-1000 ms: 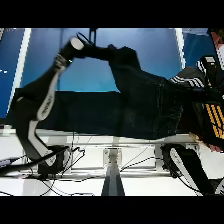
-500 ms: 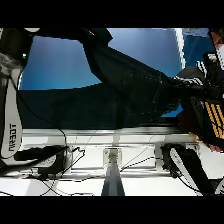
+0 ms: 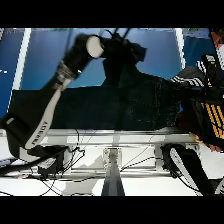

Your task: Fold the clothes and pants, and hang the long-sleeved shirts on hangers.

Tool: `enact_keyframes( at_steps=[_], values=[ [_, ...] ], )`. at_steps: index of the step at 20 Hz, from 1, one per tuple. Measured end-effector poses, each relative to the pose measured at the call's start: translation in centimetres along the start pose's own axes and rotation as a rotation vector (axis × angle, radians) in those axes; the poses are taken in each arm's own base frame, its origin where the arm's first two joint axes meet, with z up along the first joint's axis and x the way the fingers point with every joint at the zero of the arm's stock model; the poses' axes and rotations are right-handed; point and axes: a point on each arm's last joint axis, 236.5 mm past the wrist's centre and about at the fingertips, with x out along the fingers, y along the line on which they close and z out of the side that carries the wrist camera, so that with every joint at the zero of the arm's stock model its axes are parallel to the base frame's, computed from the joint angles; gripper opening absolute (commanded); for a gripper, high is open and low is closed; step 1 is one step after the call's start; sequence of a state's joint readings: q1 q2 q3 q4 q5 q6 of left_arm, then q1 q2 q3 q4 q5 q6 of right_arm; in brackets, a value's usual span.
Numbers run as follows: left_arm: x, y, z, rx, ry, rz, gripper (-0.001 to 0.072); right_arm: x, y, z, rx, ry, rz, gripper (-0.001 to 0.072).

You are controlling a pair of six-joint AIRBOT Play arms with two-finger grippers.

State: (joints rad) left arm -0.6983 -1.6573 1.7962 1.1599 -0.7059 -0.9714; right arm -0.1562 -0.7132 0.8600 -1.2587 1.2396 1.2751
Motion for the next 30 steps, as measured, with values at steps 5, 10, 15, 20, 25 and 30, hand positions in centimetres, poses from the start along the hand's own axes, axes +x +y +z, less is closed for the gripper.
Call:
enact_keyframes(
  at_steps=[5,10,15,20,25,30],
  values=[
    [1.4,1.8,2.0,0.028,-0.109,0.102,0.0689,0.0,0.1,-0.1,0.001,0.004,0.004,0.0042],
    [0.3,8.8,-4.2,-0.193,0.040,0.167,0.0582,0.0,0.0,-0.1,0.000,0.005,0.002,0.0042],
    [-1.7,12.6,-18.4,-0.483,0.424,0.099,0.0581,0.0,0.0,0.0,0.000,-0.001,0.001,0.0042],
    [-2.1,12.2,-27.3,-0.789,0.582,-0.080,0.0577,0.0,0.0,0.1,0.000,-0.002,0.000,0.0043],
    [-0.6,10.5,-30.8,-0.883,0.598,-0.228,0.0546,0.0,0.0,0.0,0.000,-0.002,0.001,0.0042],
    [1.1,7.2,-31.6,-0.800,0.647,-0.311,0.0398,0.0,0.1,0.1,0.000,-0.003,0.003,0.0042]
  ],
)
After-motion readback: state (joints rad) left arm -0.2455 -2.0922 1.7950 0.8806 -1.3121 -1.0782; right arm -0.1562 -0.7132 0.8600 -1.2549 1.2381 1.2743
